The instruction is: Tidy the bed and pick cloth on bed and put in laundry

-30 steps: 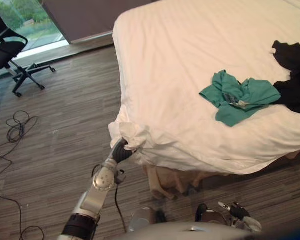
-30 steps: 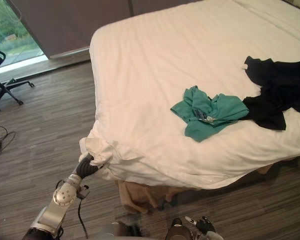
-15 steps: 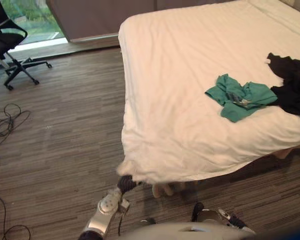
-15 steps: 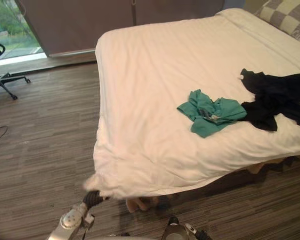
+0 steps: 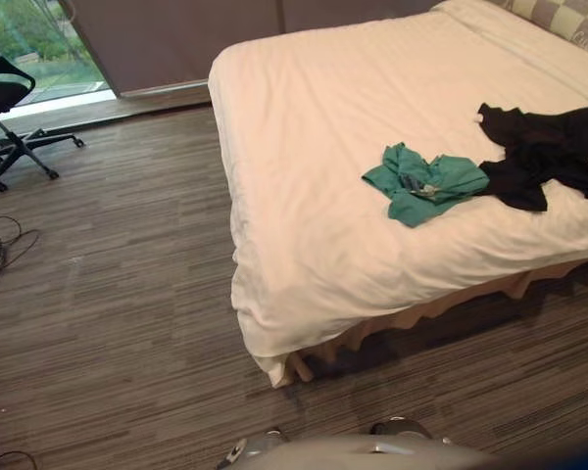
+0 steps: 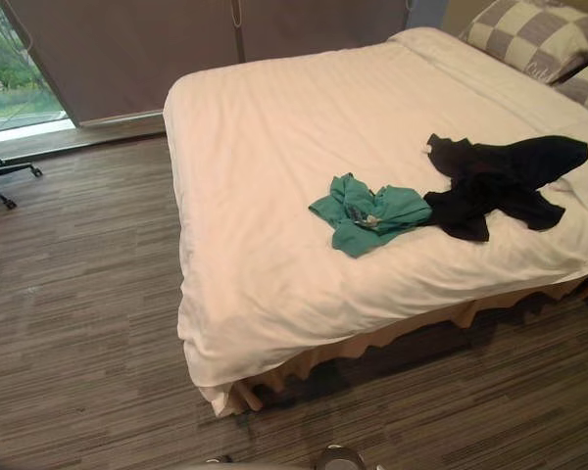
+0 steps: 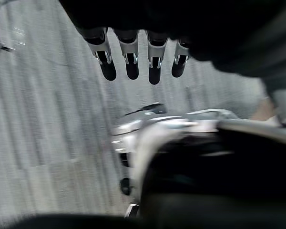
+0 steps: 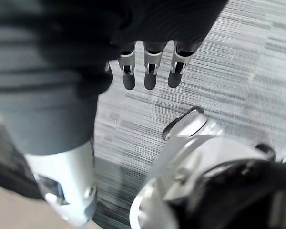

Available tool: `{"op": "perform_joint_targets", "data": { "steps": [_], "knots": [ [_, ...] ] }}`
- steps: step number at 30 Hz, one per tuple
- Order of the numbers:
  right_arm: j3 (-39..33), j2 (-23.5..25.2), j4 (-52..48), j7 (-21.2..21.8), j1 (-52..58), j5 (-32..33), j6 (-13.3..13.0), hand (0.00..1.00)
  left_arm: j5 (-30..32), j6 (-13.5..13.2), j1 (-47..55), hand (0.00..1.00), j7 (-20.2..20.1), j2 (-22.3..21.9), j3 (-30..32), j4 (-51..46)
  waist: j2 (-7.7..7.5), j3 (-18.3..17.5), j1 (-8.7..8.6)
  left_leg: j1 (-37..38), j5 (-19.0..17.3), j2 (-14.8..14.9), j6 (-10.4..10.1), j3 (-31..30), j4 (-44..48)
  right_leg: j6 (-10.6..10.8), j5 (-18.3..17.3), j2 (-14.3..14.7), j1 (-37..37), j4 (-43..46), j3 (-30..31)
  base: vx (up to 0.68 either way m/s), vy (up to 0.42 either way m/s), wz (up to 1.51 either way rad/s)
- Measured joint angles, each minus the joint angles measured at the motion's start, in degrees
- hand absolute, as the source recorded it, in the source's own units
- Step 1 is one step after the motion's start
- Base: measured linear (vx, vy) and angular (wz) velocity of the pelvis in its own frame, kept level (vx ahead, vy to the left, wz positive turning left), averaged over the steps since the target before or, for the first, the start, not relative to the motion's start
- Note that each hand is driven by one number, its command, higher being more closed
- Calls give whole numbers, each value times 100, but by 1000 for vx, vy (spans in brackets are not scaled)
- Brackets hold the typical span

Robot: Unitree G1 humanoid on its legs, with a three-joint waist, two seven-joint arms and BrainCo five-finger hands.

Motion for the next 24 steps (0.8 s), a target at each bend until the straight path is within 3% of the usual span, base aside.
{"op": "perform_joint_targets", "data": {
  "steps": [2,3,7,9,12,13,15,18,21,23,24],
  "knots": [
    [-317,15,-3,-302,-12,212,-124,0,7,31,-61,0,97,23,24,-1,-41,-24,-1,-15,-6,-64,2,19,-47,66,125,-13,28,-190,34,24,72,-11],
    [-394,9,-9,-384,-15,232,-193,100,6,31,-86,0,107,30,25,-4,-41,-30,-2,-7,-12,-84,-6,20,-53,73,156,-27,50,-240,35,45,95,-9],
    [-768,-87,-524,-979,-162,316,-754,100,-31,-180,-320,0,303,138,-10,-66,-70,-52,-1,-6,-99,-212,52,40,-57,140,356,-144,198,-507,54,73,93,-2],
    [-872,-378,-1038,-1217,-462,92,-1052,100,-66,-332,-477,0,311,175,-135,-282,-77,-62,4,-8,-151,-317,80,102,-51,180,405,-214,223,-545,97,92,103,-11],
    [-761,-1357,-1852,-1269,-1429,-458,-1423,100,-63,-533,-747,0,320,405,-736,-315,-73,-63,-6,-12,-155,-484,98,47,-30,256,476,-356,268,-634,110,71,88,3],
    [-695,-1602,-1913,-1204,-1650,-630,-1441,100,-63,-587,-760,0,325,441,-813,-380,-74,-63,-11,-8,-154,-502,98,13,-30,260,481,-371,283,-648,105,66,46,18],
    [-246,-2607,-2093,-547,-2402,-989,-1579,100,-107,-705,-751,0,362,585,-1175,-561,-75,-56,29,-43,-152,-551,101,-61,-29,249,491,-389,278,-663,45,51,22,19],
    [522,-3233,-2802,376,-2946,-1148,-1879,100,-303,-725,-642,0,410,609,-1451,-591,-61,-52,65,-179,-126,-534,139,-251,-28,248,492,-370,277,-704,-96,48,-22,32],
    [1163,-3143,-3779,1044,-3117,-1134,-1918,100,-389,-800,-446,0,493,534,-1641,-620,-65,-50,92,-190,-117,-513,152,-353,-27,245,494,-353,324,-703,-167,60,-14,21],
    [1814,-2864,-4353,1696,-3164,-1127,-1862,100,-573,-842,-309,0,643,531,-1662,-690,-78,-45,203,-154,-117,-516,152,-434,-26,237,499,-361,420,-701,-188,65,13,22],
    [1995,-2730,-4422,1802,-3198,-1134,-1830,100,-581,-842,-282,0,686,519,-1642,-694,-86,-40,225,-140,-117,-517,152,-473,-25,232,502,-363,447,-702,-218,58,15,26]
  ]
}}
